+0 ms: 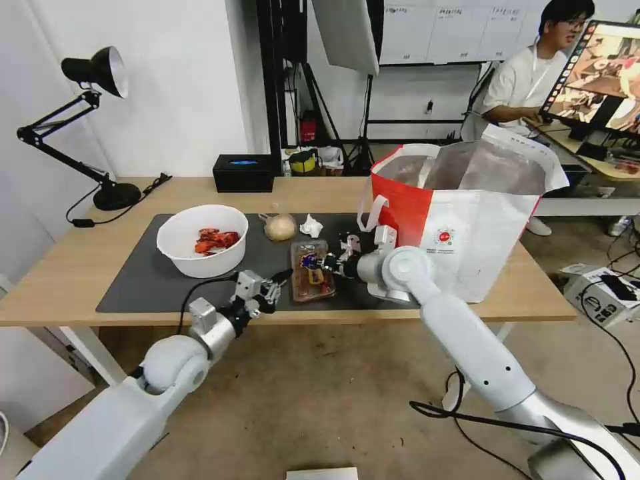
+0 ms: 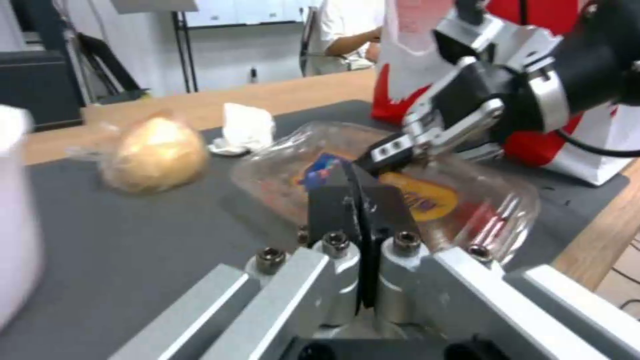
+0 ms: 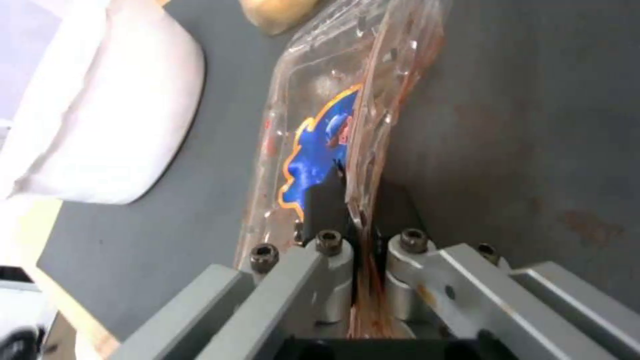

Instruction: Pick up the trash from the table and place it into the takeout bag.

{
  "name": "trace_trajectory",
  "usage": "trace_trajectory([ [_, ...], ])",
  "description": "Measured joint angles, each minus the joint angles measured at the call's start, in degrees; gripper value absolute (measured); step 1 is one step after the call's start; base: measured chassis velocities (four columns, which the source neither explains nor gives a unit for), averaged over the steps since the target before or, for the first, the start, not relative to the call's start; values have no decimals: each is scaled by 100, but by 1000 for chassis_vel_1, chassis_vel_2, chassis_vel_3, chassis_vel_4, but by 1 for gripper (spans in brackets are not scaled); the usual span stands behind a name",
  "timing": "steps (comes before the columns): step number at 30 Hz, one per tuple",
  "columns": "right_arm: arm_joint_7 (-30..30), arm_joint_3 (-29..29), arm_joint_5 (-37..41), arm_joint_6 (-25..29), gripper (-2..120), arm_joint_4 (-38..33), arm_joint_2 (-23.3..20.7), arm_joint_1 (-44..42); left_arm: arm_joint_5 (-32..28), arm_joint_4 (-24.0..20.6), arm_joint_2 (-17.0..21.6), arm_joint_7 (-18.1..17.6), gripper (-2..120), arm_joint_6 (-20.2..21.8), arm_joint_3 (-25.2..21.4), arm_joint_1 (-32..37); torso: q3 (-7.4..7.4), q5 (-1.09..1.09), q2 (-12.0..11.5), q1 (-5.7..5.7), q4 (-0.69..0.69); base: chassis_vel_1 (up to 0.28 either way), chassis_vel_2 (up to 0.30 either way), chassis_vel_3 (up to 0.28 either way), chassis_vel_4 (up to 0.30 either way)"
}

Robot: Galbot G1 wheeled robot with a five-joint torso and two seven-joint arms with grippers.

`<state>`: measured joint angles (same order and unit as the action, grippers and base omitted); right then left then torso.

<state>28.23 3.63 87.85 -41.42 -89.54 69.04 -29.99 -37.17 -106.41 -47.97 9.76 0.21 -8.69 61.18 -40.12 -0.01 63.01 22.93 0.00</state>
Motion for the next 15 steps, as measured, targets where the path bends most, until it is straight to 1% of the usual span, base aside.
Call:
trace_trajectory([
  [2,-74,-27,-4,0,0,-133,-53,-52,-18,-85,83,-2,0,-114,-265,260,1,0,0,0,0,0,0,0,0],
  [6,-134,-43,-39,1,0,-216,-81,-78,-37,-153,121,3,0,-153,-401,424,1,-1,0,0,0,0,0,0,0],
  [8,-369,-72,-209,12,0,-399,-131,-128,-44,-258,160,16,0,-212,-587,676,1,1,0,0,-1,0,0,0,0],
  [10,-436,-94,-238,19,0,-475,-143,-142,-44,-282,161,16,0,-229,-643,748,1,0,0,0,0,0,0,0,0],
  [11,-556,-143,-267,60,0,-627,-155,-157,-42,-333,158,15,0,-254,-759,880,1,0,1,0,-1,0,0,0,0],
  [12,-663,-184,-299,119,0,-749,-167,-160,-41,-383,151,11,4,-266,-862,1000,1,0,0,0,-1,0,0,0,0],
  [13,-663,-184,-299,119,0,-749,-167,-160,-41,-383,151,11,4,-266,-862,1000,1,0,0,0,-1,0,0,0,0],
  [15,-859,-253,-372,292,0,-977,-197,-158,-43,-462,146,2,12,-277,-1047,1207,1,1,1,0,0,0,0,0,0],
])
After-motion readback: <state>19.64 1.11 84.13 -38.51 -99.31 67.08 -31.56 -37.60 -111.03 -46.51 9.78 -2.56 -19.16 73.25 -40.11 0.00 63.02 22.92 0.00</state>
